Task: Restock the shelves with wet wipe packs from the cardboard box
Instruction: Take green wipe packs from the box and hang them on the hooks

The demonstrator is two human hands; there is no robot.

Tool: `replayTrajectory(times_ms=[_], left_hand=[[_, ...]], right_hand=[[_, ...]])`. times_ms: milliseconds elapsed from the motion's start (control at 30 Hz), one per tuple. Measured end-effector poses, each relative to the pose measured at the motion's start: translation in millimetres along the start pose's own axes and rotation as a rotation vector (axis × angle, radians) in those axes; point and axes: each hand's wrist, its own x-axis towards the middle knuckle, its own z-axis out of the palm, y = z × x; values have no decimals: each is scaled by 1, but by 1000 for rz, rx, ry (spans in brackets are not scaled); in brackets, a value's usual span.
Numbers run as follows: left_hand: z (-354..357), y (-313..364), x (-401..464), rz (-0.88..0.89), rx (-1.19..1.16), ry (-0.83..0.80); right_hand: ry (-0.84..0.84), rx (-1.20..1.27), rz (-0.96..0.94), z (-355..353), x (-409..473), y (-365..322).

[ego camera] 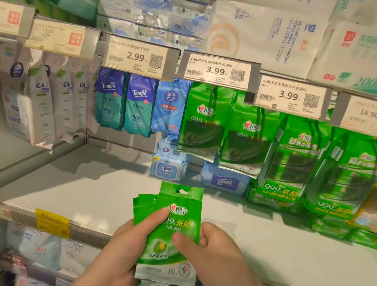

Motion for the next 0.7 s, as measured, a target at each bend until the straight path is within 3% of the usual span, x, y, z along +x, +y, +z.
replayTrajectory(times_ms=[333,433,533,700], left_hand=[[-17,7,0,-18,-77,92],[-26,12,-1,-5,-91,103],[-33,19,-5,-1,-112,119],[-40,26,-9,4,-150,109]], right_hand=[[78,243,65,9,13,0],[221,205,-77,6,17,-8],[403,50,-334,-3,15,-26],[516,-90,-577,-16,11,-63]])
